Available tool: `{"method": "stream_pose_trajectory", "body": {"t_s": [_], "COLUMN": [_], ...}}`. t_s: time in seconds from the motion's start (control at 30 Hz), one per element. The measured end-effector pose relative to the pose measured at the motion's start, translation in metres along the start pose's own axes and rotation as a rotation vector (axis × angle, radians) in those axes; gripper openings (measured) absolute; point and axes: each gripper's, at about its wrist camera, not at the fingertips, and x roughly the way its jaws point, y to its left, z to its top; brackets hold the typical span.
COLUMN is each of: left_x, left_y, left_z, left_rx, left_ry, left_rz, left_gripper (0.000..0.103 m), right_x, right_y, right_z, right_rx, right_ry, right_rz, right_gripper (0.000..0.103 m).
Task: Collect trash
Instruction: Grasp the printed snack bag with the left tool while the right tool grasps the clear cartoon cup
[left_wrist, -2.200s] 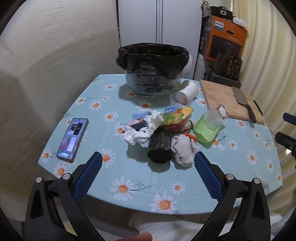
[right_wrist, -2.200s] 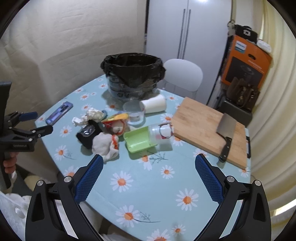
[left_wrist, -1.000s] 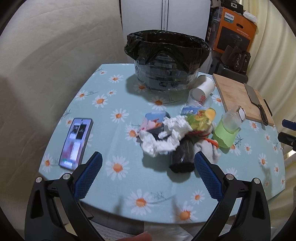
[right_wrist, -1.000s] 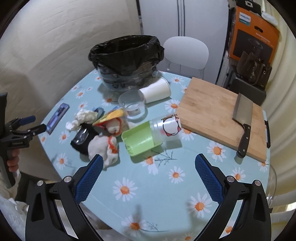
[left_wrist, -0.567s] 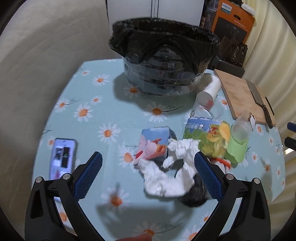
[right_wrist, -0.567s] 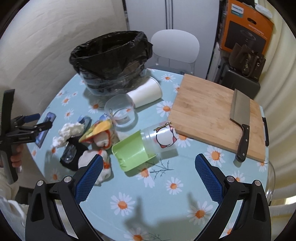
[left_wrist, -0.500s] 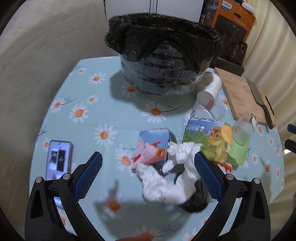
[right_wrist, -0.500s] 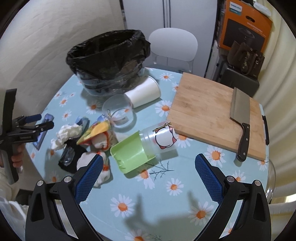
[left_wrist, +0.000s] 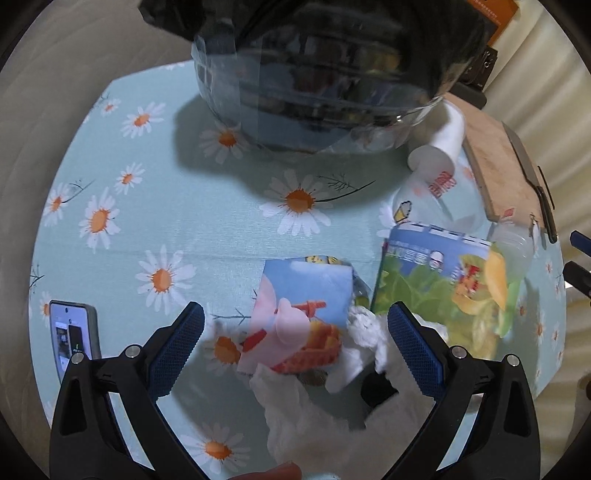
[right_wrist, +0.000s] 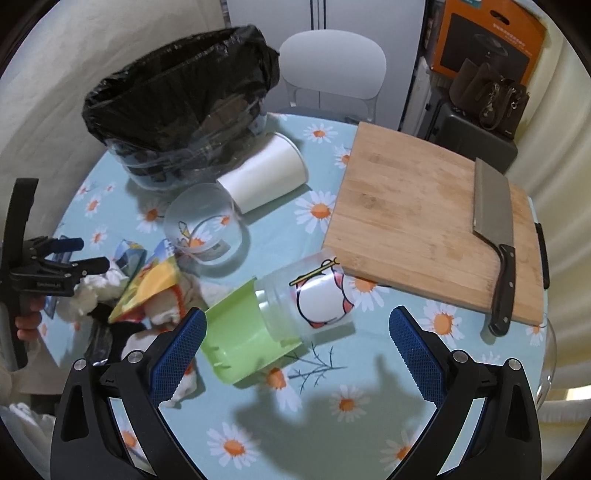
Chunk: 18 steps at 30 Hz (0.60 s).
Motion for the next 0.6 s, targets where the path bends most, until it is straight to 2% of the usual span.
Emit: {"method": "stream_pose_trajectory", "body": {"t_s": [0.17, 0.27, 0.5, 0.6], "left_x": [0.020, 0.029, 0.054, 0.061], "left_y": [0.000, -0.001, 0.009, 0.006], "left_z": [0.011, 0.015, 0.021, 0.022], "left_rx": [0.012, 0.012, -0.028, 0.000], "left_ry": [0.061, 0.094, 0.172, 0.162], "left_rz": [0.013, -0.018, -0.025, -0.007], "left_gripper": [0.097, 0.097, 0.097, 0.097], "right_x": [0.019, 0.028, 0.046, 0.051], "right_y": [0.000, -0.002, -0.009, -0.010], "right_z": [0.005, 0.007, 0.009, 0.008], "right_rx": [0.008, 0.014, 0.032, 0.030], "right_ry": [0.025, 0.040, 0.070, 0.080], "right_rz": [0.002, 0.006, 0.011, 0.016], "right_gripper": [0.095, 0.095, 0.095, 0.095]}}
